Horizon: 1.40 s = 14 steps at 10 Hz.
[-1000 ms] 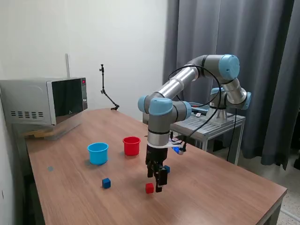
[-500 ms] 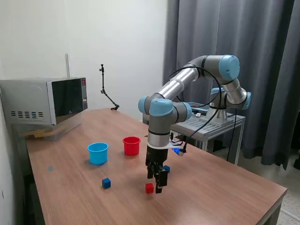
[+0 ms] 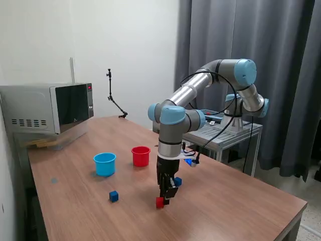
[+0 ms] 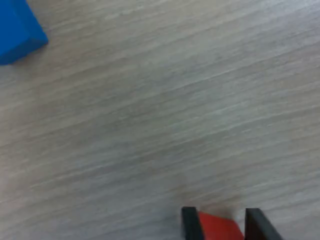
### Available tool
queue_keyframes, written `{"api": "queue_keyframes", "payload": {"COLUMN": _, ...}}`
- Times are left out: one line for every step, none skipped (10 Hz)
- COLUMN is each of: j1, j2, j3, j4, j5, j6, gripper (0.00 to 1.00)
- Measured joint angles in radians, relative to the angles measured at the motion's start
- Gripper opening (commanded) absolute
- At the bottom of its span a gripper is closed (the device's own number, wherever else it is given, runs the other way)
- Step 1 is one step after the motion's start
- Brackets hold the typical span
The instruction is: Place red objects in the red bin, and blue objects in the blue bin.
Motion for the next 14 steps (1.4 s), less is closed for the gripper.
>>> {"api": "queue_keyframes", "payload": {"j1": 0.000, "j2": 0.000, "j3": 0.000, "j4": 0.000, "j5": 0.000, "j6": 0.000, "gripper": 0.00}}
{"api": "queue_keyframes", "payload": {"j1": 0.000, "j2": 0.000, "j3": -0.001, "j4": 0.000, "j5": -0.001, "j6": 0.000, "gripper": 0.00}}
{"api": "queue_keyframes", "payload": {"j1": 0.000, "j2": 0.000, "j3": -0.003, "j4": 0.000, "j5": -0.002, "j6": -0.001, "gripper": 0.00}}
{"api": "queue_keyframes", "payload": {"j1": 0.000, "j2": -0.002, "j3": -0.005, "j4": 0.001, "j5": -0.008, "j6": -0.001, "gripper": 0.00}}
{"api": "queue_keyframes", "payload": {"j1": 0.000, "j2": -0.007, "j3": -0.005, "j4": 0.001, "j5": -0.022, "j6": -0.001, "gripper": 0.00}}
{"api": "queue_keyframes", "payload": {"j1": 0.000, "j2": -0.014, "j3": -0.006, "j4": 0.002, "j5": -0.035, "j6": -0.001, "gripper": 0.00}}
{"api": "queue_keyframes", "payload": {"j1": 0.000, "j2": -0.023, "j3": -0.005, "j4": 0.003, "j5": -0.043, "j6": -0.002, "gripper": 0.00}}
{"api": "queue_keyframes", "payload": {"j1": 0.001, "j2": -0.035, "j3": -0.004, "j4": 0.003, "j5": -0.047, "j6": -0.002, "gripper": 0.00}}
{"api": "queue_keyframes", "payload": {"j1": 0.001, "j2": -0.051, "j3": -0.002, "j4": 0.005, "j5": -0.049, "j6": -0.003, "gripper": 0.00}}
{"api": "queue_keyframes", "payload": {"j1": 0.001, "j2": -0.069, "j3": -0.002, "j4": 0.007, "j5": -0.050, "j6": -0.003, "gripper": 0.00}}
{"api": "queue_keyframes", "payload": {"j1": 0.001, "j2": -0.088, "j3": -0.001, "j4": 0.009, "j5": -0.050, "j6": -0.003, "gripper": 0.00}}
{"api": "queue_keyframes", "payload": {"j1": 0.000, "j2": -0.108, "j3": 0.002, "j4": 0.011, "j5": -0.050, "j6": -0.003, "gripper": 0.00}}
{"api": "queue_keyframes", "payload": {"j1": 0.000, "j2": -0.128, "j3": 0.008, "j4": 0.013, "j5": -0.049, "j6": -0.002, "gripper": 0.00}}
{"api": "queue_keyframes", "payload": {"j1": 0.000, "j2": -0.146, "j3": 0.015, "j4": 0.024, "j5": -0.048, "j6": -0.002, "gripper": 0.00}}
